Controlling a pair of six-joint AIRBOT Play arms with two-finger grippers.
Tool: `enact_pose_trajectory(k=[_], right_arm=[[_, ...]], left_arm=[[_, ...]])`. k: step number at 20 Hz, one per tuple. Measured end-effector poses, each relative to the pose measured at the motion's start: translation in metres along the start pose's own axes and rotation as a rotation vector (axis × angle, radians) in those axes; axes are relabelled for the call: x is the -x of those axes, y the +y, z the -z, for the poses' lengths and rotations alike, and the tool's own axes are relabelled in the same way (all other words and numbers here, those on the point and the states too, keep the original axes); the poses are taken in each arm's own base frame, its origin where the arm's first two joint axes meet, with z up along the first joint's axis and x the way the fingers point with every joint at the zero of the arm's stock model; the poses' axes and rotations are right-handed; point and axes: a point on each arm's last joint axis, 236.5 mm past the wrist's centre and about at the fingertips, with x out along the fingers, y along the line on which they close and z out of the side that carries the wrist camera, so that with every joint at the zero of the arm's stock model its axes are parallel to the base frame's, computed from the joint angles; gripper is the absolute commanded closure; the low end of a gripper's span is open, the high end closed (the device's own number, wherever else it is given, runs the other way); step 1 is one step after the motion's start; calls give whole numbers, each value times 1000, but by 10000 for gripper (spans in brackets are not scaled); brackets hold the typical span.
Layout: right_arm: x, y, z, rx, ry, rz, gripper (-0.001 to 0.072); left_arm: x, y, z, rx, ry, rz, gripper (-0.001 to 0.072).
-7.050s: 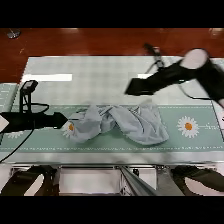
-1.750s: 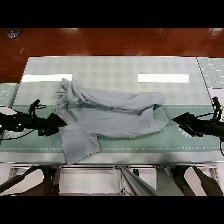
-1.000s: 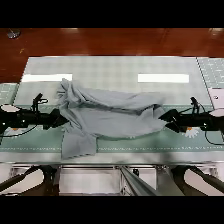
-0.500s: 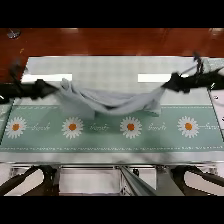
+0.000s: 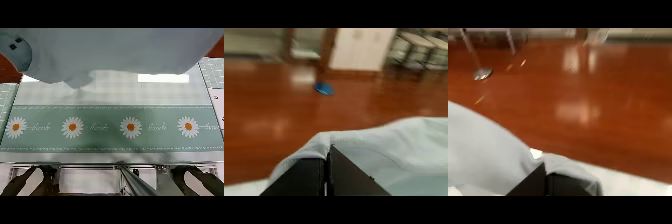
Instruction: Fold the shirts.
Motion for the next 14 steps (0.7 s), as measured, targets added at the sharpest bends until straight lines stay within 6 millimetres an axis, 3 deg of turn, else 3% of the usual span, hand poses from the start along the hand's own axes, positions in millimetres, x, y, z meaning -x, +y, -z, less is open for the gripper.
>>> enact_pose_trajectory(k=[3, 7, 8, 11, 14], right_arm=[[69, 27, -12, 88, -71, 76, 685], [127, 43, -2, 141, -83, 164, 685], [134, 42, 5, 141, -65, 185, 685], [142, 38, 28, 123, 17, 214, 685], [125, 28, 61, 68, 139, 203, 685]], left_arm=[[52, -23, -27, -114, -74, -143, 688], [109, -57, -37, -224, -130, -230, 688], [122, -63, -36, -243, -132, -234, 688], [140, -49, -21, -257, -74, -290, 688], [128, -19, 12, -237, 49, -346, 688]])
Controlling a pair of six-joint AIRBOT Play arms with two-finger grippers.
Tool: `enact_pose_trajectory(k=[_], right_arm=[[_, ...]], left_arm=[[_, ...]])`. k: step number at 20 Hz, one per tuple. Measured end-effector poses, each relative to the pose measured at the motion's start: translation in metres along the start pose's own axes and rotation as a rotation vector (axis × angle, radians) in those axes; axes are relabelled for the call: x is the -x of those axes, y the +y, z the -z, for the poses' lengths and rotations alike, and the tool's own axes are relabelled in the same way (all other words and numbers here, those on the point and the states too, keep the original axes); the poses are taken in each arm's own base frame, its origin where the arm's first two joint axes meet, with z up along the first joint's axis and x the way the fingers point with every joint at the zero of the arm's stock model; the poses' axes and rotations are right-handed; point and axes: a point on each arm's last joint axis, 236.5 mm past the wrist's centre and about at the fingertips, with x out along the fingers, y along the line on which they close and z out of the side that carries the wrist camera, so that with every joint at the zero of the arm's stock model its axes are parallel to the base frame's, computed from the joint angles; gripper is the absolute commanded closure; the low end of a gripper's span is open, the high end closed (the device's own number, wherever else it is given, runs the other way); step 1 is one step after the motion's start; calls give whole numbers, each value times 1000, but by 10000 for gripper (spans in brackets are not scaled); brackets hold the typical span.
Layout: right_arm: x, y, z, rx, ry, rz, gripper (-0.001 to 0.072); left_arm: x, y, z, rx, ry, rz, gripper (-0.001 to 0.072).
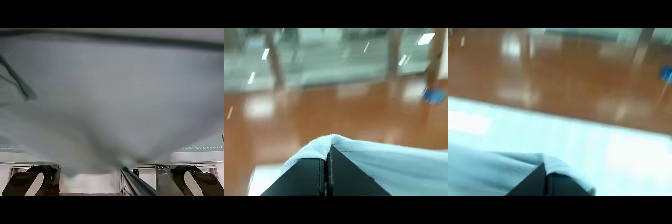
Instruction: Fold the shirts.
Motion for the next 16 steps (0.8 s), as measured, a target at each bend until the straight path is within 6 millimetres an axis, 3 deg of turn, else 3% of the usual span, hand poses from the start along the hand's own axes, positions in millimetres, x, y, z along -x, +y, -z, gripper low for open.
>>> enact_pose_trajectory(k=[2, 4, 10, 16], right_arm=[[-28, -3, 24, -41, 98, -35, 685], [-65, -7, 50, -91, 184, -72, 685], [-209, -44, 147, -276, 434, -115, 685], [-361, -72, 230, -405, 590, -127, 685]], left_arm=[[-30, 3, 35, 1, 109, -7, 688], [-70, 3, 84, 6, 257, -10, 688], [-190, -13, 236, 67, 576, 16, 688], [-299, -29, 327, 193, 685, 21, 688]])
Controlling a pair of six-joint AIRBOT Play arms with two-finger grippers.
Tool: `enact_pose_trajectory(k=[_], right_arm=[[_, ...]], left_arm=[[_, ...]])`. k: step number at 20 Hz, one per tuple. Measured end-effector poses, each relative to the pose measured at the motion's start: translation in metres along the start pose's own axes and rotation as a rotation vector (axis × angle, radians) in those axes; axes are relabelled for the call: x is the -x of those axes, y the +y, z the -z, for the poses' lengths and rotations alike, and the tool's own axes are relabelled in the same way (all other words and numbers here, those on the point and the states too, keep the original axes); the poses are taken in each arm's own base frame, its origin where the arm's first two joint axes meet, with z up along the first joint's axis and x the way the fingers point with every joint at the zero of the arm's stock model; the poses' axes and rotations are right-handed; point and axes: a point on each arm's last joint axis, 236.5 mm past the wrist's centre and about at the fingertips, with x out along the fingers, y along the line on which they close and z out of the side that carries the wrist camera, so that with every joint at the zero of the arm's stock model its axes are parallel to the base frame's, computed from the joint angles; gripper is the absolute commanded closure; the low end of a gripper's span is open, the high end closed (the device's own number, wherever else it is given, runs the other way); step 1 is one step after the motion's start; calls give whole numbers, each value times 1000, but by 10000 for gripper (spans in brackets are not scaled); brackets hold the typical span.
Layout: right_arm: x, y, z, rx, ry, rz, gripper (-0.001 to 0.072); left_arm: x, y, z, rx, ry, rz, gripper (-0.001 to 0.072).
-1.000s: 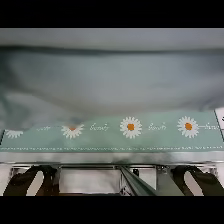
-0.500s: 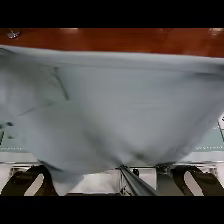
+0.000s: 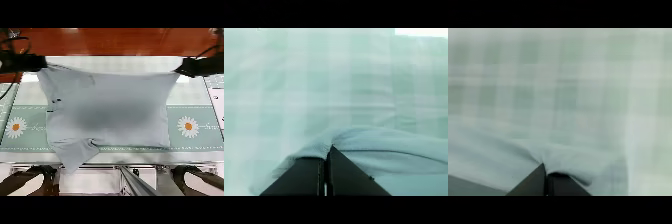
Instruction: Fold the shirts.
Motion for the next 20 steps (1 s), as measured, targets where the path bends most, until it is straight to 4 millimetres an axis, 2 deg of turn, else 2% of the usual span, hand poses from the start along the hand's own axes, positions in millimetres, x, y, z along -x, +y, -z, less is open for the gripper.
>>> enact_pose_trajectory(k=[3, 4, 6, 9, 11, 14, 16, 17, 18, 19, 20], right_arm=[[-56, -16, -16, -64, 42, -20, 685], [-69, -18, -18, -81, 56, -31, 685], [-86, -20, -15, -100, 99, -50, 685], [-87, -25, 3, -94, 201, -75, 685], [-78, -26, 27, -80, 309, -101, 685], [-69, -25, 65, -64, 468, -133, 685], [-70, -24, 87, -62, 539, -147, 685], [-73, -24, 96, -65, 562, -151, 635], [-76, -24, 106, -70, 583, -151, 295], [-80, -25, 112, -77, 591, -147, 92], [-84, -26, 116, -85, 593, -140, 89]], left_arm=[[-49, -2, 7, 92, 72, 11, 688], [-61, -4, 10, 122, 96, 21, 688], [-72, -7, 20, 162, 157, 37, 688], [-67, -5, 30, 125, 246, 55, 688], [-57, 0, 45, 79, 339, 66, 688], [-48, 9, 85, 32, 503, 79, 688], [-49, 12, 116, 25, 606, 87, 686], [-51, 14, 131, 25, 653, 89, 664], [-51, 15, 146, 27, 699, 92, 403], [-53, 17, 157, 30, 733, 92, 3], [-54, 17, 167, 35, 763, 92, 4]])
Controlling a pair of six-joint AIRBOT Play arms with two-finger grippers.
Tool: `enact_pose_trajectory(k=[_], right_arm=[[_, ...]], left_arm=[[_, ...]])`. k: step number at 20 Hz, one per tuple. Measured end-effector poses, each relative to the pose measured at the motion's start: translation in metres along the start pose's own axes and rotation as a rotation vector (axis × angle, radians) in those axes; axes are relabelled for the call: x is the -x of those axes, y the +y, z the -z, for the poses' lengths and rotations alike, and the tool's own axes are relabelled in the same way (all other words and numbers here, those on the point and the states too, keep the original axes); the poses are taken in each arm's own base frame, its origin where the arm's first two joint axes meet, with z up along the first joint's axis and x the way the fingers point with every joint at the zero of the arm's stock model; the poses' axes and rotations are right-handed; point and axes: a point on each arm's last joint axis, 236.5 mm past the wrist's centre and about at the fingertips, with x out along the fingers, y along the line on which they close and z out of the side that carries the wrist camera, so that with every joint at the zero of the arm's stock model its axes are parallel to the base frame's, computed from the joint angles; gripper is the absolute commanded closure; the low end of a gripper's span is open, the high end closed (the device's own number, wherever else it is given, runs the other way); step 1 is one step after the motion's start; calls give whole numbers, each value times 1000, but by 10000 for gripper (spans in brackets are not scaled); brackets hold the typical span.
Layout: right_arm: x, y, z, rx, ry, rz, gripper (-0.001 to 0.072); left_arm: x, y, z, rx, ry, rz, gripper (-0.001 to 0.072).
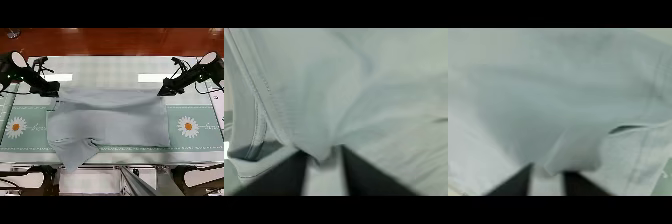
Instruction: Fold the shirts.
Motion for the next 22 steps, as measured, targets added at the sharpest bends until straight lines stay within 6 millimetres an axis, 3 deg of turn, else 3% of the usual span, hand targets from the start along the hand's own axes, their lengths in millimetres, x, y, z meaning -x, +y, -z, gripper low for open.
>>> enact_pose_trajectory(k=[3, 6, 10, 13, 17, 22], right_arm=[[0, -9, 5, -24, 2, 14, 89], [21, -30, 23, -49, 4, 65, 90], [41, -52, 52, -138, -122, 62, 90], [36, -37, 71, -152, -235, -25, 90], [24, -13, 89, -140, -323, -127, 90], [15, -3, 97, -145, -361, -181, 90]], left_arm=[[-9, 5, 19, 17, 83, -1, 5], [-6, 18, 44, 64, 155, -1, 5], [-2, 44, 103, 227, 246, 36, 5], [1, 55, 145, 363, 246, 92, 5], [-8, 58, 186, 468, 254, 150, 5], [-28, 38, 202, 508, 259, 232, 5]])
